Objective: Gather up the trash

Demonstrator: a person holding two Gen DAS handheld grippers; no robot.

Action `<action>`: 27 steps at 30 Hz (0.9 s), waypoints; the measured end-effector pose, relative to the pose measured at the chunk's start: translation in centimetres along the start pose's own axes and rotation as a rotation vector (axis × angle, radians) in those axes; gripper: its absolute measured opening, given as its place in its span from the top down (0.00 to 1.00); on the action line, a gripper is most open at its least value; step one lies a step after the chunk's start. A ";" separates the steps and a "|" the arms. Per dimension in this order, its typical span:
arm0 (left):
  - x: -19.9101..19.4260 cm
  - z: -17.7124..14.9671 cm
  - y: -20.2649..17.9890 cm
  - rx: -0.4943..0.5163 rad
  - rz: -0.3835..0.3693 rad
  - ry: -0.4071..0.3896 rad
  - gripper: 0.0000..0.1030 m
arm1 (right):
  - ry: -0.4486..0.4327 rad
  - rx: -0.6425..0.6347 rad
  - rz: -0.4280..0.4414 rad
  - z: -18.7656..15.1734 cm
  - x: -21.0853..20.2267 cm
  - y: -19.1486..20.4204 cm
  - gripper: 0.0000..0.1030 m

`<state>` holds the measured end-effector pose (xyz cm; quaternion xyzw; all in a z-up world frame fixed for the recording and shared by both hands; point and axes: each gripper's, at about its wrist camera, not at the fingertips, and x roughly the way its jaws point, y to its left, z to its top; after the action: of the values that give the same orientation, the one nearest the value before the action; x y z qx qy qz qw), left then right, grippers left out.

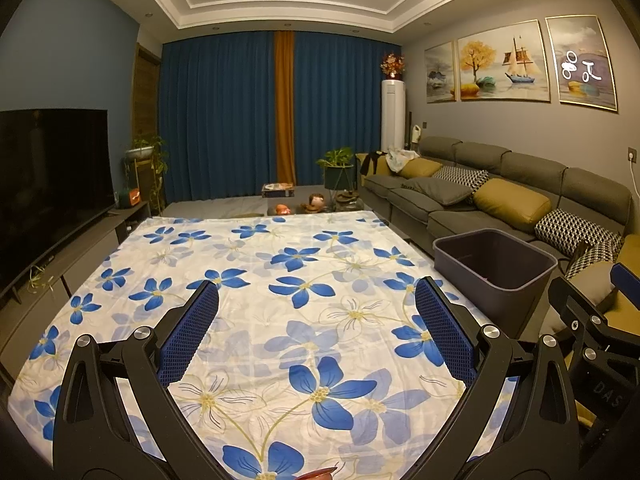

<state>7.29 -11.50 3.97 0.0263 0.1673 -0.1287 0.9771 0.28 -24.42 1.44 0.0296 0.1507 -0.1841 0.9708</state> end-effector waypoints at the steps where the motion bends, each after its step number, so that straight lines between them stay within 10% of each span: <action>1: 0.0 0.0 0.0 -0.001 0.000 0.000 0.06 | -0.001 -0.001 0.000 0.0 0.0 0.0 0.05; 27: -0.1 0.0 -0.2 -0.001 -0.001 -0.003 0.06 | 0.000 0.000 0.001 -0.1 -0.2 -0.1 0.05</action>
<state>7.12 -11.62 3.99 0.0255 0.1659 -0.1289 0.9773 0.08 -24.45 1.38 0.0298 0.1508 -0.1838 0.9709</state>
